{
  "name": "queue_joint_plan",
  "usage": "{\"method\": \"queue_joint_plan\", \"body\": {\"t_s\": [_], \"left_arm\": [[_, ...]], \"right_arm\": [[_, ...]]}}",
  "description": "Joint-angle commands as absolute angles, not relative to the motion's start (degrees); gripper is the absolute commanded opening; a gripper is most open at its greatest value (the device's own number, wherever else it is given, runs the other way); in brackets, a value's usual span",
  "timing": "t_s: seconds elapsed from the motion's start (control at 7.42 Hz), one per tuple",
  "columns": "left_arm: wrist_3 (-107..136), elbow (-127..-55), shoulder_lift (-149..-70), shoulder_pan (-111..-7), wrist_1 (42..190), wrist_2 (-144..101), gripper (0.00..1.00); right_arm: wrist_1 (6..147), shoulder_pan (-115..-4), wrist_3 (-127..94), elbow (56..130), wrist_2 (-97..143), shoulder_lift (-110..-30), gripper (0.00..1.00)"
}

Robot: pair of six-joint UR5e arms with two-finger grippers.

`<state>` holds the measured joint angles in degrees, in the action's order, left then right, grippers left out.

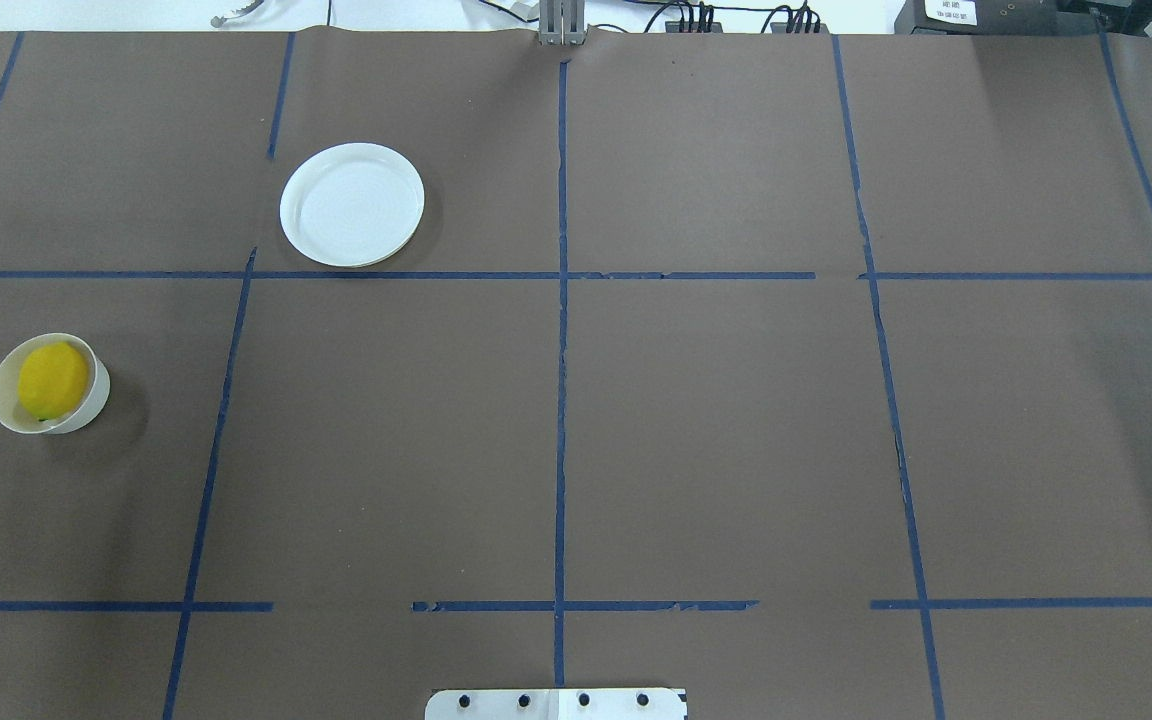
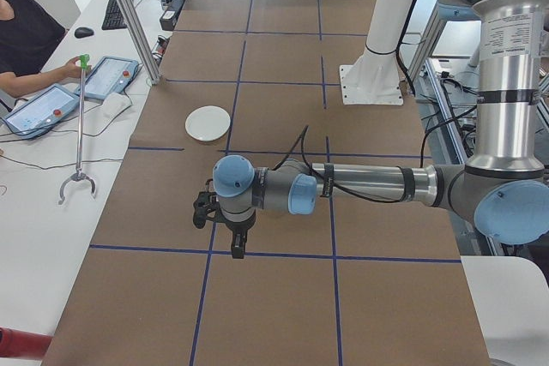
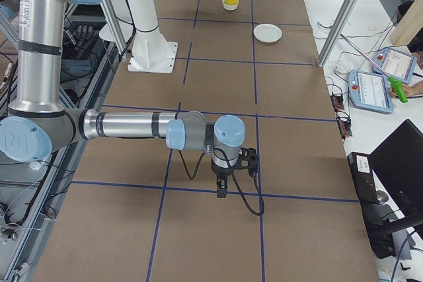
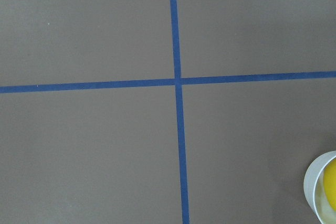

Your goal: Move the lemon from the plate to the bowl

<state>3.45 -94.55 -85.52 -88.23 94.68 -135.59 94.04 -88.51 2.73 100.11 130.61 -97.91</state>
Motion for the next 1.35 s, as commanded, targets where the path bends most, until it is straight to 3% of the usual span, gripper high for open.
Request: {"method": "queue_joint_plan", "body": {"t_s": [0.0, 1.21], "left_arm": [[3.43, -94.57, -84.02, -89.11, 94.57, -135.53, 1.00], [3.43, -94.66, -84.29, -90.09, 94.66, -135.44, 1.00]], "right_arm": [[94.04, -88.51, 2.72, 100.11, 130.61, -97.91, 1.00], [94.04, -88.51, 2.72, 100.11, 130.61, -97.91, 1.00]]}}
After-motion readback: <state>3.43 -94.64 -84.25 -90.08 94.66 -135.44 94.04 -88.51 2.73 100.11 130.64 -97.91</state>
